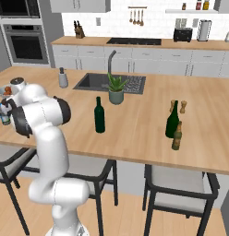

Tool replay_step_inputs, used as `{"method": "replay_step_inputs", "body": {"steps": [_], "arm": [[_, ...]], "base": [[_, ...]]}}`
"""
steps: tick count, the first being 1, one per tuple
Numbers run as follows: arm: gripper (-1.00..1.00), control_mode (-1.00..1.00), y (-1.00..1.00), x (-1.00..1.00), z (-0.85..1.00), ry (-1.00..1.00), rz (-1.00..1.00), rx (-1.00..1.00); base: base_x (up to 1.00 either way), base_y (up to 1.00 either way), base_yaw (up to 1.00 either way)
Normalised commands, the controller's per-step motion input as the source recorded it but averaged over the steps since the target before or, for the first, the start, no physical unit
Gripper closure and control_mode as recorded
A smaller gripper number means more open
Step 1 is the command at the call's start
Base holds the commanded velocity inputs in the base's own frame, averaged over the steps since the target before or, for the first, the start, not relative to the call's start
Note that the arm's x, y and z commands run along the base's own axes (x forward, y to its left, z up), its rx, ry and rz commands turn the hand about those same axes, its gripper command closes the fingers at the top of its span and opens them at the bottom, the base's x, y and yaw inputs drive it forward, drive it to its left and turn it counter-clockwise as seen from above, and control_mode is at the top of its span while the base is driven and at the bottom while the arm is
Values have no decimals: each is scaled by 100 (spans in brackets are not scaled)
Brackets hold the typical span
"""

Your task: Move the plastic bottles in the middle to the plastics group, and the glass bottles in the middle to the glass group.

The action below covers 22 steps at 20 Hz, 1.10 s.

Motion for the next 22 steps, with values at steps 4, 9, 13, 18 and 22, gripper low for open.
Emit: {"method": "replay_step_inputs", "body": {"steps": [4, 9, 13, 18, 22], "arm": [[100, -100, 18, 4, -22, 0, 0, 0], [100, -100, 15, 3, -24, 0, 0, 0], [100, -100, 8, 0, -25, 1, 0, 0], [100, -100, 1, -1, -22, 3, 0, 0], [100, -100, 0, -5, -19, 1, 0, 0]], "base": [[0, 0, 0], [0, 0, 0], [0, 0, 0], [0, 0, 0], [0, 0, 0]]}}
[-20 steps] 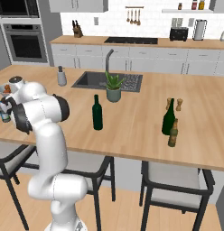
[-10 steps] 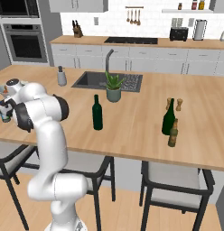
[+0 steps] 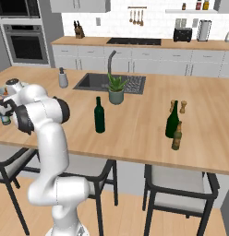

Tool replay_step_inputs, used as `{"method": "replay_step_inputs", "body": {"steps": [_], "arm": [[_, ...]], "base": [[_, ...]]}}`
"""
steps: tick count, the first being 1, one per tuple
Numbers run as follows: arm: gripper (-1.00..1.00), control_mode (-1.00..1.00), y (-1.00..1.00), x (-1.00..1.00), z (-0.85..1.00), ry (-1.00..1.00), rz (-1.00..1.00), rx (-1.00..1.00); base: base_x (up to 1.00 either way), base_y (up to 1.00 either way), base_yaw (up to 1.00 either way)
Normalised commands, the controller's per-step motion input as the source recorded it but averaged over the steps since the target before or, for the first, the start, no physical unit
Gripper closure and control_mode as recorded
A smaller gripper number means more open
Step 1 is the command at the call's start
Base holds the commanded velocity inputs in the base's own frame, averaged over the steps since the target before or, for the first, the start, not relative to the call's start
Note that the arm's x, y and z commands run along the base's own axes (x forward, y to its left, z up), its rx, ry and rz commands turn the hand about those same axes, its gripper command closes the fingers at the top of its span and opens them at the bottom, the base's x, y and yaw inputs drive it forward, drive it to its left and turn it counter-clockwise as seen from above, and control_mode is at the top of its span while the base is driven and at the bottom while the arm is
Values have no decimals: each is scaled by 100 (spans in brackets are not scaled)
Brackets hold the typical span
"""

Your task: Move the plastic bottles in the middle to the plastics group, and the glass bottles in the middle to the glass group.

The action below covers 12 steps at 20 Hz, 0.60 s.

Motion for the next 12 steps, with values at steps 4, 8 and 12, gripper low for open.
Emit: {"method": "replay_step_inputs", "body": {"steps": [4, 8, 12], "arm": [[100, -100, 0, -8, -21, 1, 0, 0], [100, -100, 0, -15, -23, 0, 0, 0], [-100, -100, 0, -19, -23, 0, 0, 0]], "base": [[0, 0, 0], [0, 0, 0], [0, 0, 0]]}}
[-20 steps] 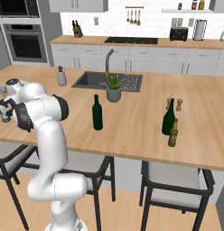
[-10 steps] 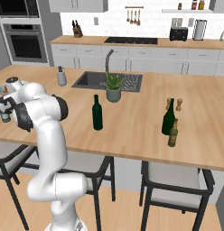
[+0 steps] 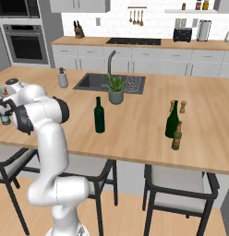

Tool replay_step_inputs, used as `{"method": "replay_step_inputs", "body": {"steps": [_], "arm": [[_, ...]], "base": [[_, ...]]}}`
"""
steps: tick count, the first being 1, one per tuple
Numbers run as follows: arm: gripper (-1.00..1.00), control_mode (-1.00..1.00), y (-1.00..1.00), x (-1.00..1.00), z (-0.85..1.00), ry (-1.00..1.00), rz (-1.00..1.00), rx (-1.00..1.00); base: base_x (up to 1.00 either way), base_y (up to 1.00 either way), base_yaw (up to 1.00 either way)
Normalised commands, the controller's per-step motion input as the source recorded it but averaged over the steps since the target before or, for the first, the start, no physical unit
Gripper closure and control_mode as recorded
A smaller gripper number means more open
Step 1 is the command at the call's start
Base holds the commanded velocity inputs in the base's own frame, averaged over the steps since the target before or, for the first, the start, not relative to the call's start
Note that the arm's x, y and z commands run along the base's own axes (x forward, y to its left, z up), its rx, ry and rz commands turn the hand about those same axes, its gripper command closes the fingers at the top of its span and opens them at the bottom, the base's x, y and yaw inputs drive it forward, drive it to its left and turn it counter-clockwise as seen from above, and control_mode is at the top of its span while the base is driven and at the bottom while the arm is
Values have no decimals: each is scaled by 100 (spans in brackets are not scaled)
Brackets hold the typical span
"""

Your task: Move the plastic bottles in the middle to the plastics group, and the glass bottles in the middle to the glass group.

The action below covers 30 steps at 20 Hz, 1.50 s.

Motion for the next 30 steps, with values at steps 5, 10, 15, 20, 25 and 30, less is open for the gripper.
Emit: {"method": "replay_step_inputs", "body": {"steps": [5, 10, 15, 20, 25, 30], "arm": [[-100, -100, 0, -11, -12, 0, 0, 0], [-100, -100, 1, -3, -3, 0, 0, 0], [-100, -100, 0, -1, 3, 0, 0, 0], [-100, -100, 1, -3, 22, -5, 1, 0], [-100, -100, 2, -7, 47, -10, 4, 0], [-100, -100, -31, -49, 31, -2, 0, 0]], "base": [[0, 0, 0], [0, 0, 0], [0, 0, 0], [0, 0, 0], [0, 0, 0], [0, 0, 0]]}}
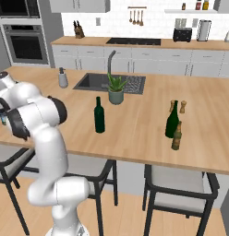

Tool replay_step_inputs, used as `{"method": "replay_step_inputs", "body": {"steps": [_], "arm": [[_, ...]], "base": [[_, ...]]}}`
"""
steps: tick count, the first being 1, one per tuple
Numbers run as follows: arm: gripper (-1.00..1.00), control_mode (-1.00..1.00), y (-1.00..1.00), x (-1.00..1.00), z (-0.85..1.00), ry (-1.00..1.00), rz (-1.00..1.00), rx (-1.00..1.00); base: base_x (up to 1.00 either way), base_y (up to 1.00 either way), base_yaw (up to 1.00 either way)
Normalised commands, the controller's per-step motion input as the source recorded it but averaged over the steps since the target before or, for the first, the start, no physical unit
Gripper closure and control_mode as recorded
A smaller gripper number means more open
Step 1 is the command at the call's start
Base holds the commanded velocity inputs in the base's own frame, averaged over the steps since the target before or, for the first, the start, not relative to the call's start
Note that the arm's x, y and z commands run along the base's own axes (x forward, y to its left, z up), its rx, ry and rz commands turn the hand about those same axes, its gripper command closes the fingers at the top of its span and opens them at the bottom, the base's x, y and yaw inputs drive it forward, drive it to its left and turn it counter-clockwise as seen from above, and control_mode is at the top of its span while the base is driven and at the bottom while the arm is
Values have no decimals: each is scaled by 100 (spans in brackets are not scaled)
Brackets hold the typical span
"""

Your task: Move the plastic bottles in the middle to the plastics group, and the glass bottles in the middle to the glass group.

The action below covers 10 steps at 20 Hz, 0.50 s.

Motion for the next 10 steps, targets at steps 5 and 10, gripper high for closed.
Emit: {"method": "replay_step_inputs", "body": {"steps": [5, 10], "arm": [[-100, -100, -74, -65, 4, -5, 0, 3], [-100, -100, -77, -49, 13, -8, 1, 2]], "base": [[0, 0, 0], [0, 0, 0]]}}
